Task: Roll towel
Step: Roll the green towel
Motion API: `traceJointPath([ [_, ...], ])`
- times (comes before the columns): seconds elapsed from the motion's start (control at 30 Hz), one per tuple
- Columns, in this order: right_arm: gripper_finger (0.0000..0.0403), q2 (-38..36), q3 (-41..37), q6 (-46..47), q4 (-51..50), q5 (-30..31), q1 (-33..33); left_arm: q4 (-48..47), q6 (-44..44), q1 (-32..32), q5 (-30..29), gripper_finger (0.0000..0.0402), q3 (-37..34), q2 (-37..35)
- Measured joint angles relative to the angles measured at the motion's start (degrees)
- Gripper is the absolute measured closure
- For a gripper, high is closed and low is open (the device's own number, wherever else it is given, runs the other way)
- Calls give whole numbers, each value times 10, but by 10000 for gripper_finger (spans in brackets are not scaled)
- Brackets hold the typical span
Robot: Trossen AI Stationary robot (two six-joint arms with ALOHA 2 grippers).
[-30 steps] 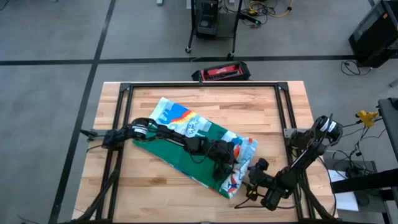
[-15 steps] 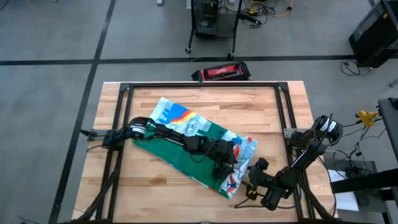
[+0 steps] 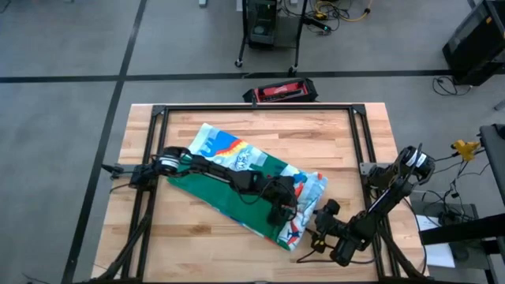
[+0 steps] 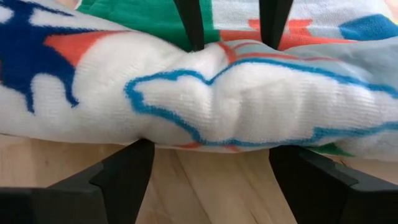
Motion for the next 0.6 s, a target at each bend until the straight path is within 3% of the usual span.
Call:
traceJointPath([
  [0.2, 100, -1, 0, 0, 0, -2, -2, -57, 15, 0, -31, 229, 1, -22],
  [0.4, 97, -6, 2, -9, 0, -2, -4, -155, 27, 2, -102, 240, -3, -53],
  [0.6, 105, -7, 12, -45, 2, -2, -20, -172, 4, 2, -108, 244, -29, -62],
])
